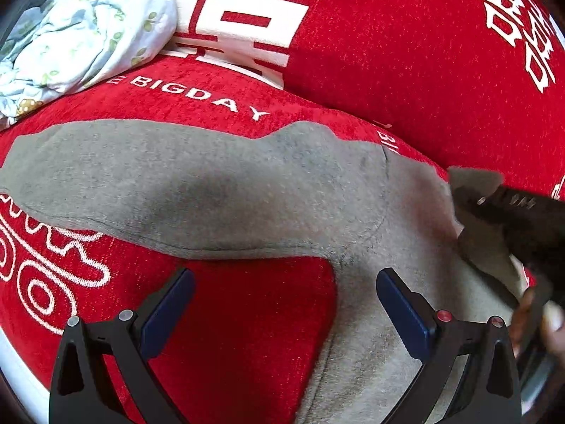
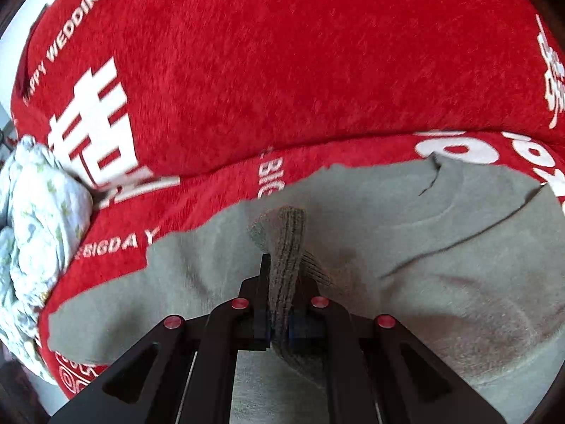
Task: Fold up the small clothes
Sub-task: 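Carry the sleeve across the sweater body with the right tool and open it, then move the left tool to the other sleeve cuff and close on it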
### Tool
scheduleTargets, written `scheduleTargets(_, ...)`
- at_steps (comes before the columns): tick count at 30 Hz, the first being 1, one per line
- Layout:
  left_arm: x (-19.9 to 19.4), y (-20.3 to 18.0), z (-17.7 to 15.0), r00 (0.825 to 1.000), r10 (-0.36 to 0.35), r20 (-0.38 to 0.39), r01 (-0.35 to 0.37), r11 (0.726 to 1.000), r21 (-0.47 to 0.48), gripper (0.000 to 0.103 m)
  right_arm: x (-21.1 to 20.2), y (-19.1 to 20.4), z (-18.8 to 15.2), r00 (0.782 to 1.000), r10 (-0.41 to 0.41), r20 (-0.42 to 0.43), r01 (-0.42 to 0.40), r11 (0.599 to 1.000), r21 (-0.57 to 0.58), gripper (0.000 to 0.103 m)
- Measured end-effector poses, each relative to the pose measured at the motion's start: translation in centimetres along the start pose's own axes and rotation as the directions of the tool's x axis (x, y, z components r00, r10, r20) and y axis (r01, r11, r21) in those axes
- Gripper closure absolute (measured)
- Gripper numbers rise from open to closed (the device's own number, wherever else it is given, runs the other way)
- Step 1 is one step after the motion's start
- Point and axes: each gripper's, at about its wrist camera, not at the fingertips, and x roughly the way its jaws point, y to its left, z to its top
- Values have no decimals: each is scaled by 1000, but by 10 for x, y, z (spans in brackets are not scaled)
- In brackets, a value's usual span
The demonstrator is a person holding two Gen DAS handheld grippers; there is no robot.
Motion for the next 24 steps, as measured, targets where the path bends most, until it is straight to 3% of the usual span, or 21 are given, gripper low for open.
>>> scheduleTargets(4,2,4,1,1000,-9,-10,9,1000,-21,0,13,8,-16,999,17,-43,-18,1000,-21,90)
scheduleTargets(6,2,5,2,1000,-16,-10,16,999,-30,0,18,11,-24,995,67,-80,-69,997,-21,75)
scheduleTargets(8,0,7,3,1000,-22,-2,21,999,-44,0,13,14,-27,990,116,-79,-120,992,-42,45)
scheduleTargets(10,-1,9,4,1000,-27,4,27,998,-57,0,0,17,-26,987,145,-68,-150,986,-73,30)
scheduleTargets(13,1,8,4,999,-32,-10,32,998,-61,0,-31,2,-25,986,165,-19,-166,980,-111,30)
scheduleTargets(15,3,6,4,999,-37,-18,36,998,-55,0,-50,-26,-24,993,121,12,-119,988,-95,29)
scheduleTargets(18,2,-3,1,999,-38,-20,37,999,-24,0,-70,-86,-29,997,-62,56,64,997,-45,29)
scheduleTargets(19,1,-5,1,999,-33,-16,33,999,-13,0,-74,-113,-35,980,-186,66,188,982,-27,29)
scheduleTargets(21,1,-9,-1,1000,-24,-14,24,1000,-1,0,-72,-140,-43,948,-317,42,318,948,-17,29)
scheduleTargets(22,2,-10,-1,1000,-23,-16,23,1000,1,0,-67,-151,-50,933,-360,13,360,933,-14,29)
scheduleTargets(23,3,-12,-2,1000,-21,-21,21,1000,3,0,-60,-157,-58,937,-351,5,351,936,-16,28)
scheduleTargets(24,5,-14,-3,999,-18,-27,18,1000,6,0,-61,-151,-61,930,-363,61,365,930,-28,26)
